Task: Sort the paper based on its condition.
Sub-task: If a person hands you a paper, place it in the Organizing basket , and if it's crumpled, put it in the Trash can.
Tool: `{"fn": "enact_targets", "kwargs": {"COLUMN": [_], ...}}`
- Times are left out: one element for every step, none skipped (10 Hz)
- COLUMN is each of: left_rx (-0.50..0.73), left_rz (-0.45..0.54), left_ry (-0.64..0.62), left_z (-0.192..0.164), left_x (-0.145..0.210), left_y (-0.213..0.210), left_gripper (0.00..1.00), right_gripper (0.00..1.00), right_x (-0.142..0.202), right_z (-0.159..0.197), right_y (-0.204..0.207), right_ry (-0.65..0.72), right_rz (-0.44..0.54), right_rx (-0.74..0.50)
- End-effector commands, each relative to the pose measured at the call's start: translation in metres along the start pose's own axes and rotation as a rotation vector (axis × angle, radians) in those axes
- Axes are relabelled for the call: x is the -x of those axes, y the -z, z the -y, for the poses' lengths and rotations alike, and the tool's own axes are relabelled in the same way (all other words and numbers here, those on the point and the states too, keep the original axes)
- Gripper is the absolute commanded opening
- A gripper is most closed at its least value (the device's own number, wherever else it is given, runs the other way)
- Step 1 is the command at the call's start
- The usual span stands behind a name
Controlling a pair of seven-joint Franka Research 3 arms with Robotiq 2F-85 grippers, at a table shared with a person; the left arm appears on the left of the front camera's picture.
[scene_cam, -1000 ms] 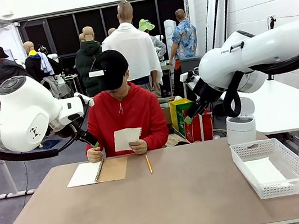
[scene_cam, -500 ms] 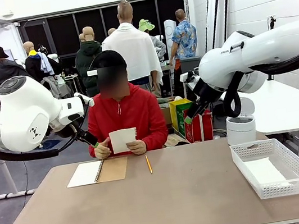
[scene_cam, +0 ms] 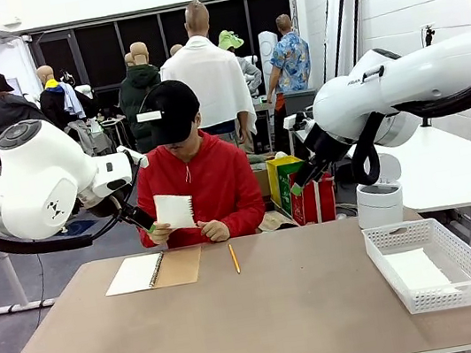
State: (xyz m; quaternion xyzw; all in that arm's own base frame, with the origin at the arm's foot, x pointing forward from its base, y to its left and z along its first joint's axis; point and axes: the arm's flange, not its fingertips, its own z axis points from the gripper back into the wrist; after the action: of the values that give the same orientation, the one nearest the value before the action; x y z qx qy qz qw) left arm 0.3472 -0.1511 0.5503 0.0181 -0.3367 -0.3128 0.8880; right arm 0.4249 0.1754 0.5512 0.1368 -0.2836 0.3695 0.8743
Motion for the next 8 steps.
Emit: {"fn": "enact_targets", "kwargs": {"left_rx": [-0.001,-0.001,-0.001,-0.001,-0.001,-0.001,-0.001,-0.001], "left_rz": [0.0,0.0,0.0,0.0,0.0,0.0,0.0,0.0], "left_ry": [0.001,0.001,0.001,0.001,0.001,0.001,0.001,0.001], "left_z": [0.0003,0.0003,0.0003,0.0003,0.0003,0.0003,0.0003,0.0003], "left_x": [0.0003,0.0003,0.0003,0.0003,0.0003,0.0003,0.0003,0.0003], "left_y": [0.0,0.0,0.0,0.0,0.0,0.0,0.0,0.0], "left_gripper": [1.0,1.0,1.0,1.0,1.0,1.0,1.0,1.0], "right_gripper": [1.0,1.0,1.0,1.0,1.0,1.0,1.0,1.0], "right_x": [0.0009,0.0009,0.0009,0.0009,0.0009,0.0009,0.0009,0.0009], "right_z": [0.0014,0.0014,0.0014,0.0014,0.0014,0.0014,0.0014,0.0014], "right_y": [0.0011,0.0011,0.0011,0.0011,0.0011,0.0011,0.0011,0.0011], "right_ry": [0.001,0.001,0.001,0.001,0.001,0.001,0.001,0.001], "right_rz": [-0.006,-0.006,-0.006,-0.006,-0.006,-0.006,-0.006,-0.006], "right_rx": [0.008,0.008,0.008,0.008,0.008,0.008,0.008,0.008]}}
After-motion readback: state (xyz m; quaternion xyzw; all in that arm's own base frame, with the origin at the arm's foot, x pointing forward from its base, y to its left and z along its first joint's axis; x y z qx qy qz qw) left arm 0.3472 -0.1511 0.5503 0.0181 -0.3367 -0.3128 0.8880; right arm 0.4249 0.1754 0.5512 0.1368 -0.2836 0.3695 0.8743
